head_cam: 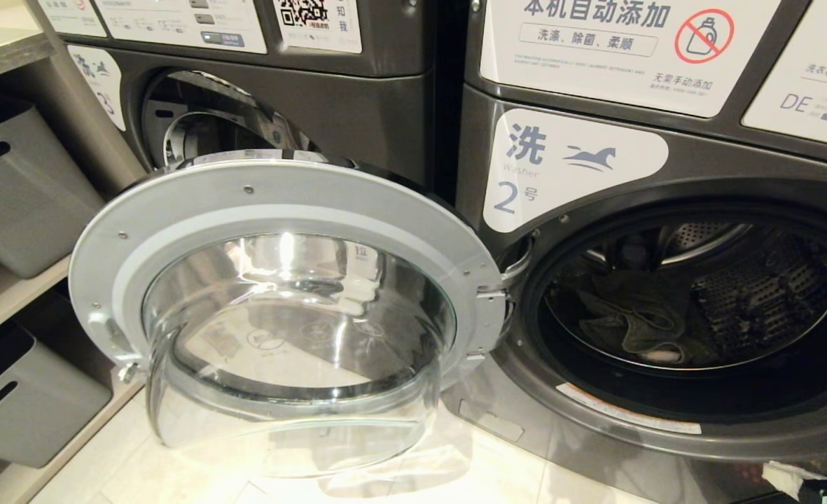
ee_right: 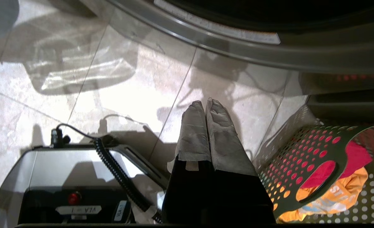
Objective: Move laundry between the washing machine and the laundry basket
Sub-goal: Pick a cloth and place it into the basket
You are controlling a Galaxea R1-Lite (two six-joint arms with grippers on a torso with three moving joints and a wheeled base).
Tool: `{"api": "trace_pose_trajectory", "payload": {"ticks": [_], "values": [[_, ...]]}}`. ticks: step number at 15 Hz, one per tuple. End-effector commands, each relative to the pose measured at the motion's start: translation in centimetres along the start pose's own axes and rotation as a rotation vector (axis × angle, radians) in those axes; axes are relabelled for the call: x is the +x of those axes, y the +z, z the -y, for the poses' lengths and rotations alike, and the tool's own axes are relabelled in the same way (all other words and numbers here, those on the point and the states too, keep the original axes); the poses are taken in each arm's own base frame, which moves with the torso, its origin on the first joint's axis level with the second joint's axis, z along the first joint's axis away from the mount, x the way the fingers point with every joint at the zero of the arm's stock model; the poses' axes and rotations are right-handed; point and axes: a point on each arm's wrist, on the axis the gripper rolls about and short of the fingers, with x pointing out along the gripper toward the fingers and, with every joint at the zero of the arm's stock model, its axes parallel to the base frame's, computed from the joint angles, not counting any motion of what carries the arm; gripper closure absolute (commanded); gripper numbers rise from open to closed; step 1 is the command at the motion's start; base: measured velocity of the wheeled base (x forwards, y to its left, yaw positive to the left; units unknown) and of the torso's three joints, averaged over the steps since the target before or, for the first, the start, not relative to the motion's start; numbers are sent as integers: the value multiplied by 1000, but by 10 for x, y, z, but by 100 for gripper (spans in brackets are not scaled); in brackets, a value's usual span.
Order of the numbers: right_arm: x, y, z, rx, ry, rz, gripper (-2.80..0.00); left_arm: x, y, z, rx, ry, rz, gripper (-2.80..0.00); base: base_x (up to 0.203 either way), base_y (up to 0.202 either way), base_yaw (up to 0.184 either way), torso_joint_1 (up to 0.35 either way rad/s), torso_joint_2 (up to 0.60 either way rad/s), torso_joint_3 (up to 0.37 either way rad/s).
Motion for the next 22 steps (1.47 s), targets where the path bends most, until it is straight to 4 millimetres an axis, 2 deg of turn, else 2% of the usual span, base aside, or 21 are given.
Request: {"api": "trace_pose_trajectory", "payload": {"ticks": [1, 4, 13, 18, 19, 22], "values": [[25, -3, 0, 2, -9, -120, 0, 1, -3, 0, -1, 0, -9, 0, 0, 0, 0, 0, 0, 0], [64, 4, -2, 10, -8, -132, 0, 1, -3, 0, -1, 0, -9, 0, 0, 0, 0, 0, 0, 0], [197, 38, -6, 31, -17, 38, 0, 1, -3, 0, -1, 1, -9, 0, 0, 0, 0, 0, 0, 0], [252, 61, -10, 30, -132, 159, 0, 1, -3, 0, -1, 1, -9, 0, 0, 0, 0, 0, 0, 0], [261, 61, -10, 30, -144, 163, -280, 1, -3, 0, -1, 1, -9, 0, 0, 0, 0, 0, 0, 0], [282, 57, -11, 28, -158, 155, -280, 1, -3, 0, -1, 1, -9, 0, 0, 0, 0, 0, 0, 0]]}}
